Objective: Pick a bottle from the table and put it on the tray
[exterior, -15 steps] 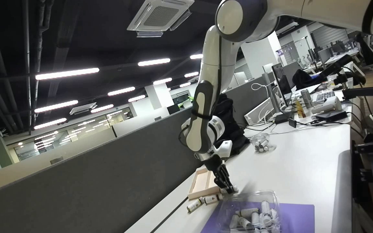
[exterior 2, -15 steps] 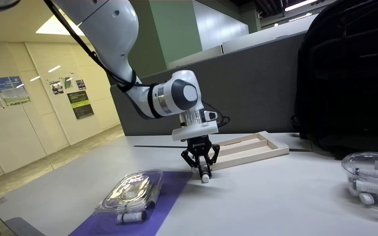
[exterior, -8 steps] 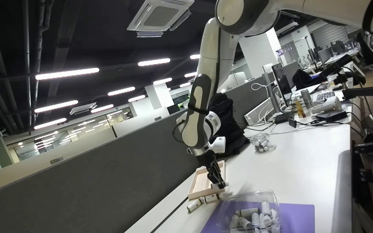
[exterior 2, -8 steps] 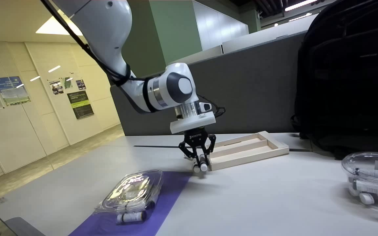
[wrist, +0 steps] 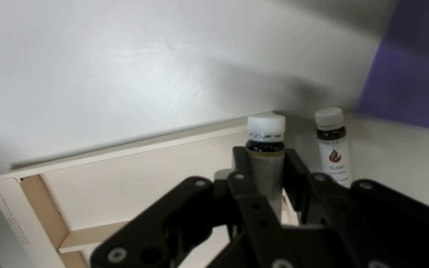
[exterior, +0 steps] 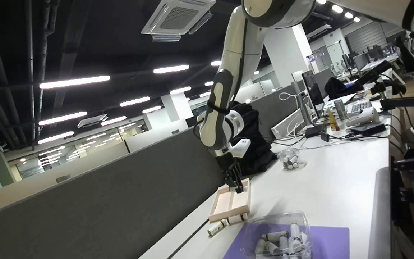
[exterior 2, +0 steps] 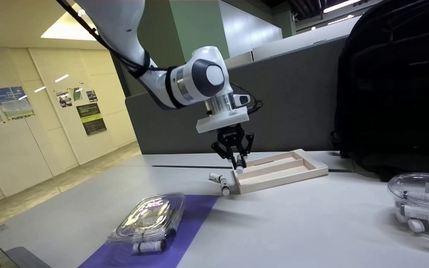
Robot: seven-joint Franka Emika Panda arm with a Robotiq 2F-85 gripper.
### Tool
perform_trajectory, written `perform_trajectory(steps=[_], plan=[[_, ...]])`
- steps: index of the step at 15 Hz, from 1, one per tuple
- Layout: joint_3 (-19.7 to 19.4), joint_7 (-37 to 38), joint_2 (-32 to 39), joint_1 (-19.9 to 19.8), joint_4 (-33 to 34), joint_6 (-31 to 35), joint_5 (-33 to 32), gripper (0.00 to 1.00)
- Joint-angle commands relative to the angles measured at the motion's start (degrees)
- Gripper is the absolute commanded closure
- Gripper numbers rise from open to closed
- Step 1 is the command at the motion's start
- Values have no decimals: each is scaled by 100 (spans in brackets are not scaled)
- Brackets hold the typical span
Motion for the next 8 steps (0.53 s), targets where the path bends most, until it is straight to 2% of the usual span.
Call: perform_trajectory(steps=[1,8], plan=[[-128,637,176,40,321,-212,118,93],[-198,1899,658,85,1007,-660,717,93]])
